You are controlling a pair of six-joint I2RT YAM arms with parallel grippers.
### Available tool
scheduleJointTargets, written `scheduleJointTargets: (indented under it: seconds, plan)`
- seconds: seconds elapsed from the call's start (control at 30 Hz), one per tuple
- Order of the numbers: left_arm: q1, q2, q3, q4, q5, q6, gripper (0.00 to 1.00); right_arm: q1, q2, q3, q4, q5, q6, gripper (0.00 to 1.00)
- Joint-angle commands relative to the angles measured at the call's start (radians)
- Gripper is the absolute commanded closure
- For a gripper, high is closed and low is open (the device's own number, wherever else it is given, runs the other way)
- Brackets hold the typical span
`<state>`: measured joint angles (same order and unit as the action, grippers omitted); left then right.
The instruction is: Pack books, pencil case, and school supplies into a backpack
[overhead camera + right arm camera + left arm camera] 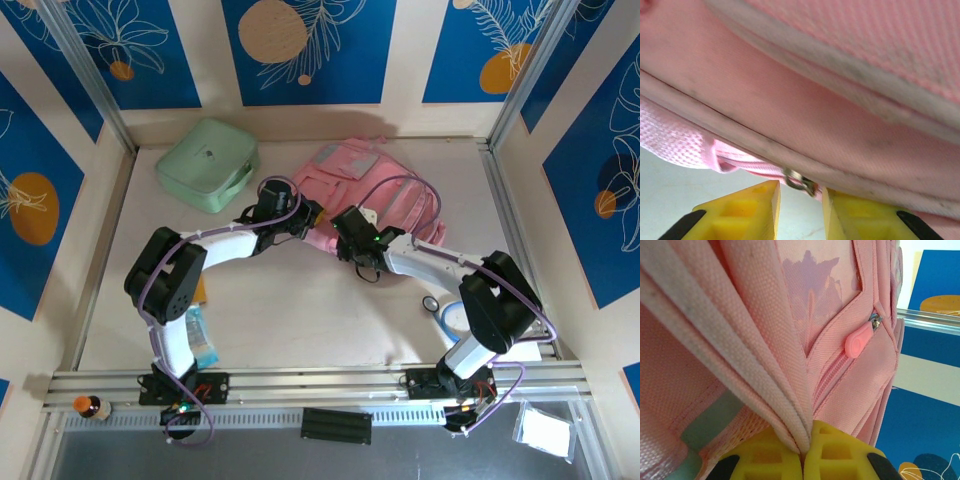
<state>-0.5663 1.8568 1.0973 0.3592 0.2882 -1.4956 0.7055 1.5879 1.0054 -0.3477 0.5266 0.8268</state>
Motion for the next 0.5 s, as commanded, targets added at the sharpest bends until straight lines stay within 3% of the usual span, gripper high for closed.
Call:
scheduleJointTargets:
  seconds: [0.0, 0.47]
  plan:
    - [-0.023, -0.015, -0.001, 0.088, 0.091, -0.021, 1.0, -0.013, 0.006, 0.002, 0.132, 0.023, -0.076, 0.71]
    - [-0.032, -0.078, -0.083, 0.092, 0.015, -0.04, 1.0, -0.079, 0.018, 0.041, 0.065, 0.15, -0.073, 0.72]
